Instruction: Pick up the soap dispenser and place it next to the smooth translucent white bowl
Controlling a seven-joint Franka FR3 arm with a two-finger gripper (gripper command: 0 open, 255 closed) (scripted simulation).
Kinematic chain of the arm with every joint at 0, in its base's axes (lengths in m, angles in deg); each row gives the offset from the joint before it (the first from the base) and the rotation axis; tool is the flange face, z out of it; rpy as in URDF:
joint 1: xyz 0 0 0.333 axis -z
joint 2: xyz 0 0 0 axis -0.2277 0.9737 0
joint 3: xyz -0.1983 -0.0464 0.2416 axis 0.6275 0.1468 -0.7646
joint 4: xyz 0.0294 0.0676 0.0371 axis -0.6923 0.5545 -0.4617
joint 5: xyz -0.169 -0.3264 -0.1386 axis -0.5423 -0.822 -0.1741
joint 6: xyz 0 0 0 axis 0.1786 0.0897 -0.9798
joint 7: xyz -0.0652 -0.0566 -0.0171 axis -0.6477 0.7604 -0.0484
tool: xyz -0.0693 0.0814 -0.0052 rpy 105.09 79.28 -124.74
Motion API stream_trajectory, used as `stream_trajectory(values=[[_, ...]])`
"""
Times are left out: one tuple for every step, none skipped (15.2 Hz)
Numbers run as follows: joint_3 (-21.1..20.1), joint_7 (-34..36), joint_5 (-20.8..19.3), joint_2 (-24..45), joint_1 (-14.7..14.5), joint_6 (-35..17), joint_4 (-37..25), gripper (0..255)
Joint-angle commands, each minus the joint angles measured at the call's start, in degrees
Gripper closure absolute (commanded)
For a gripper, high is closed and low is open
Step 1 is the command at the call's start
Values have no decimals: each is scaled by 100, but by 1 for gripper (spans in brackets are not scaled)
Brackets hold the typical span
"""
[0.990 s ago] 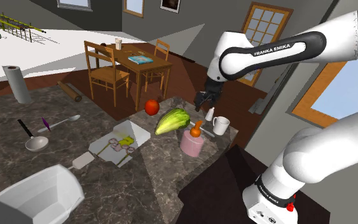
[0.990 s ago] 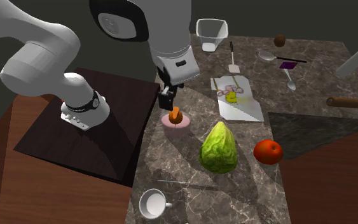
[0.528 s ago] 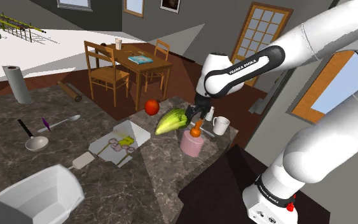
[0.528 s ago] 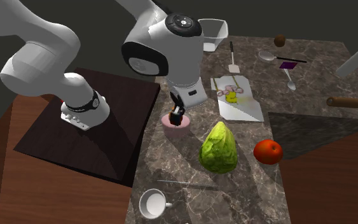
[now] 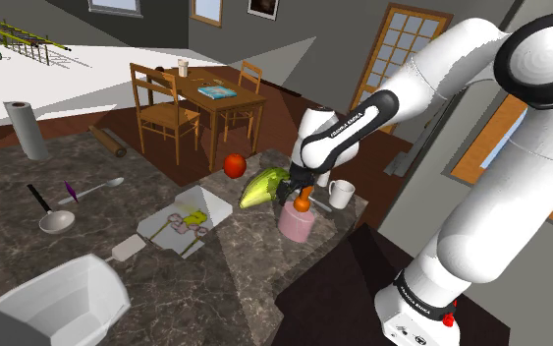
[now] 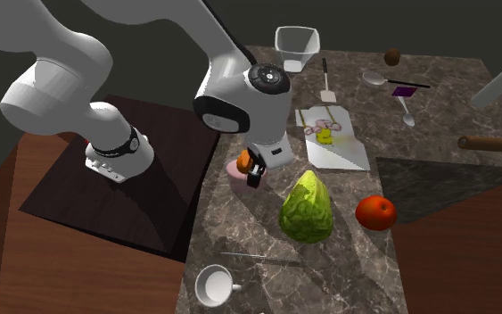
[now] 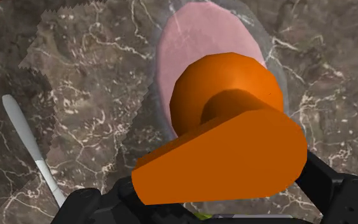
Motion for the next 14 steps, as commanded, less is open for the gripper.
stream_trajectory(values=[[0, 7, -9, 155, -2, -164, 6, 0], [1, 10, -14, 238, -2, -250, 8, 0], [2, 14, -19, 323, -3, -335, 9, 0], [2, 16, -21, 370, -4, -384, 11, 0], [2, 16, -22, 371, -4, -384, 9, 0], [2, 16, -22, 371, -4, -384, 9, 0], [2, 16, -22, 371, -4, -384, 9, 0], [2, 16, -22, 371, -4, -384, 9, 0], [2, 16, -22, 371, -4, -384, 9, 0], [2, 16, -22, 371, -4, -384, 9, 0], [2, 16, -22, 370, -4, -383, 9, 0], [2, 16, -22, 370, -4, -383, 9, 255], [2, 16, -22, 370, -4, -383, 9, 255], [2, 17, -22, 373, -5, -383, 7, 255]])
